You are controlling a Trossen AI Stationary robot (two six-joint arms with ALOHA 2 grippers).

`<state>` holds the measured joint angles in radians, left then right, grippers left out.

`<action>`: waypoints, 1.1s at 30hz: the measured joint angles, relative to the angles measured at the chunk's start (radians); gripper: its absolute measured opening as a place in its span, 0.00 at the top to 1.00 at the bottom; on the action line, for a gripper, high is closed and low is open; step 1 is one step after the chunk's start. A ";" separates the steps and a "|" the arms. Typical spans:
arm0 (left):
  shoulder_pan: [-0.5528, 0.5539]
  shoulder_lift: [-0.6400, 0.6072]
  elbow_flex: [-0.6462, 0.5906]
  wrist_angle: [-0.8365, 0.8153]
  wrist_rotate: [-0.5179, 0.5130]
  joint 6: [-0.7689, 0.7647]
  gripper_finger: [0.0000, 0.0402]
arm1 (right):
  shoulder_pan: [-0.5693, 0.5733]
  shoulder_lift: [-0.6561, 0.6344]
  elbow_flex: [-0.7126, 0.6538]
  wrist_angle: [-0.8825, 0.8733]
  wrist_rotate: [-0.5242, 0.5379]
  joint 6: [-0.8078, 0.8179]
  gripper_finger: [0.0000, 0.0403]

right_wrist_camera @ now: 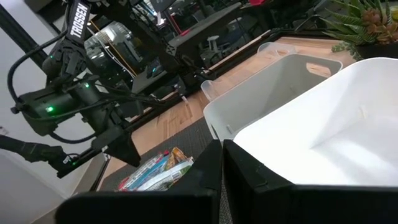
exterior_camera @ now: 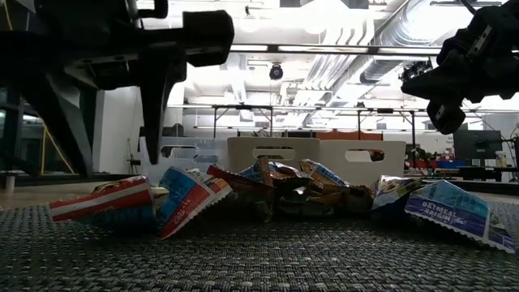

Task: Pick and place Granola Bars by type
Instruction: Put the red granola bar into the transparent bin

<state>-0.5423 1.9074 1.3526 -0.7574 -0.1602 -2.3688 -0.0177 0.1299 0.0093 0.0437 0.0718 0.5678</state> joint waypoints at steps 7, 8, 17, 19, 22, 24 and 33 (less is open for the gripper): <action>0.019 0.031 0.001 0.026 0.018 0.008 0.52 | 0.000 0.000 0.000 0.001 0.000 0.000 1.00; 0.019 0.031 -0.001 0.021 0.018 0.011 0.52 | 0.000 0.000 0.000 0.001 0.000 0.000 1.00; 0.039 0.068 0.001 0.076 0.050 0.042 0.52 | 0.000 0.000 0.000 -0.001 0.000 0.000 1.00; 0.039 0.077 0.001 0.086 0.060 0.042 0.52 | 0.000 0.000 0.000 0.001 0.000 0.000 1.00; 0.039 0.078 0.002 0.079 0.079 0.042 0.52 | 0.000 0.001 0.000 0.000 -0.001 0.000 1.00; 0.039 0.078 0.002 0.076 0.086 0.042 0.52 | 0.000 0.002 0.000 -0.001 -0.001 0.000 1.00; 0.039 0.078 0.002 0.020 0.146 0.045 0.52 | 0.000 0.000 0.000 -0.001 -0.001 0.000 1.00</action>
<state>-0.5034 1.9854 1.3548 -0.7377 -0.0143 -2.3238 -0.0181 0.1303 0.0093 0.0429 0.0711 0.5678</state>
